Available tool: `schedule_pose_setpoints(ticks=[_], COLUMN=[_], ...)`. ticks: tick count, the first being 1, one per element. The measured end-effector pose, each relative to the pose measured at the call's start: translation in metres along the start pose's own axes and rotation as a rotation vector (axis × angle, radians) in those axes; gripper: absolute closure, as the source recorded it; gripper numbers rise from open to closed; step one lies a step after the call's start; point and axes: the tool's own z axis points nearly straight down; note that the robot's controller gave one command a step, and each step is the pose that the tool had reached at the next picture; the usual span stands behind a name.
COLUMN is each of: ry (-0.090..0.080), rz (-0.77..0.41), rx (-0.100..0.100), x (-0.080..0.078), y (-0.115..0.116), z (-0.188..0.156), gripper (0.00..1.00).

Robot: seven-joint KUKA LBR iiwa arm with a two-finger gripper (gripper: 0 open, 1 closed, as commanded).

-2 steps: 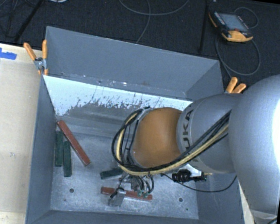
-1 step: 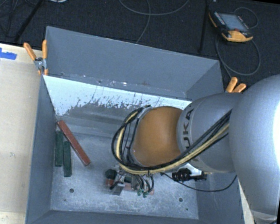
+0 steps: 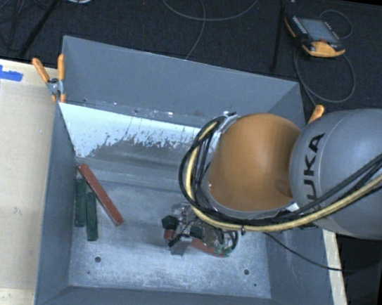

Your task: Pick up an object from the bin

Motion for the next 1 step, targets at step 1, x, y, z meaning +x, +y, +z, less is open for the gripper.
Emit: schedule_pose_setpoints(ticks=[1], ry=[-0.004], rz=[0.001], rx=[0.0], x=[-0.0069], y=[-0.002], z=[-0.1235], gripper=[1.0])
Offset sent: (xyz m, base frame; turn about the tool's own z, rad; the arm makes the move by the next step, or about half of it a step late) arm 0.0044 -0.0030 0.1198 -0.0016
